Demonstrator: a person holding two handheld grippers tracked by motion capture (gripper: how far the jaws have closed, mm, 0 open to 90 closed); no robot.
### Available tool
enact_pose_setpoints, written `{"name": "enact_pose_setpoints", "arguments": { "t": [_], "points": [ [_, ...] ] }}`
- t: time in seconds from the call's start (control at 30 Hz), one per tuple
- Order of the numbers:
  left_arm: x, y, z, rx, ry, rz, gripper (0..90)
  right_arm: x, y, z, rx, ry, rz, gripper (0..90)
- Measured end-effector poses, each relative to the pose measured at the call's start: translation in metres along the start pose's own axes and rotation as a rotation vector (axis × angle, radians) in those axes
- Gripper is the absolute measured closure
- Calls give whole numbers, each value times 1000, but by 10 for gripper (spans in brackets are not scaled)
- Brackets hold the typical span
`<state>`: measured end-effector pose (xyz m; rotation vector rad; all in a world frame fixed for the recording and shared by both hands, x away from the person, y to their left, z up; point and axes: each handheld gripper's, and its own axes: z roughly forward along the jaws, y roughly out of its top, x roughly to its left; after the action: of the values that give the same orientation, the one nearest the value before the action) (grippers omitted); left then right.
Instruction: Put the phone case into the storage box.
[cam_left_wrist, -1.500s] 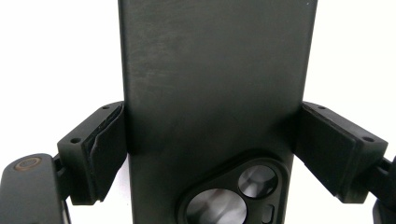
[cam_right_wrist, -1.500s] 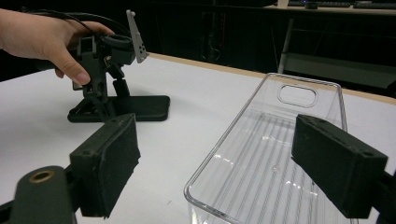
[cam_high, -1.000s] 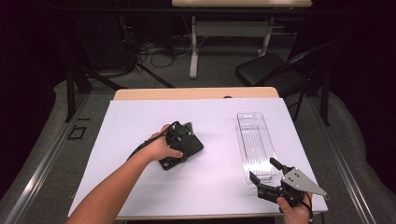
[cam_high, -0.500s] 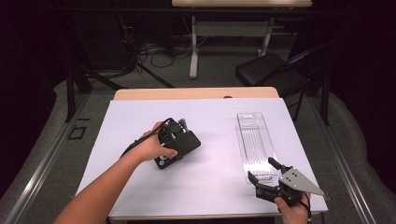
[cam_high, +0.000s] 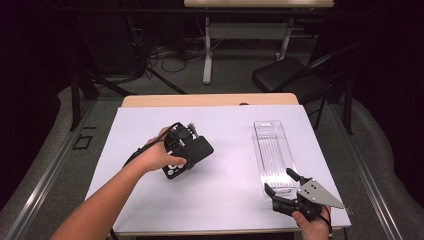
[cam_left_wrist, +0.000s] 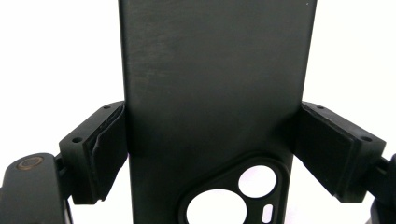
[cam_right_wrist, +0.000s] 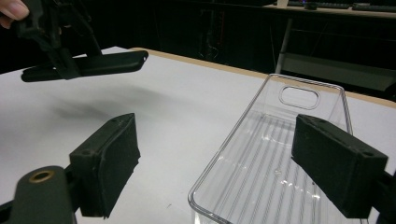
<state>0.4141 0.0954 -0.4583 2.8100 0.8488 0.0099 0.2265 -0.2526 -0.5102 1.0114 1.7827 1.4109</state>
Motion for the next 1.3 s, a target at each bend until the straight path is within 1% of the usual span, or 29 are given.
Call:
{"name": "enact_pose_setpoints", "arguments": {
  "t": [0.2,0.23,0.27,0.33,0.47,0.6,0.63,0.7,0.83,0.9,0.97,1.0,1.03,1.13,1.17,1.3],
  "points": [
    [-3,0,-11,-2,0,12,142,4,2,5,32,-14,-16,142],
    [-4,0,-13,6,4,21,142,5,2,6,37,-11,-24,141],
    [-5,0,-14,4,5,21,143,6,3,7,38,-4,-21,141],
    [-8,1,-18,5,4,28,143,8,4,9,36,1,-32,141],
    [-14,4,-23,10,10,49,143,11,7,11,47,-22,-63,141],
    [-20,6,-27,11,12,65,143,12,11,12,55,-31,-86,141],
    [-20,7,-28,21,10,77,143,12,12,13,63,-40,-90,142],
    [-22,9,-29,25,11,78,143,11,14,14,77,-52,-94,144],
    [-25,13,-30,21,12,82,143,9,17,17,89,-68,-119,146],
    [-26,15,-30,25,10,87,143,9,19,20,89,-69,-140,147],
    [-28,17,-30,27,9,95,144,10,22,23,94,-68,-176,147],
    [-29,18,-29,22,10,99,144,11,23,25,95,-63,-194,147],
    [-30,19,-29,27,10,100,143,12,23,27,96,-55,-207,146],
    [-32,22,-28,26,10,105,144,15,26,33,105,-38,-230,146],
    [-32,23,-29,33,16,110,144,16,27,35,107,-33,-245,147],
    [-34,25,-29,36,11,117,144,21,31,45,118,-22,-310,148]
  ]
}}
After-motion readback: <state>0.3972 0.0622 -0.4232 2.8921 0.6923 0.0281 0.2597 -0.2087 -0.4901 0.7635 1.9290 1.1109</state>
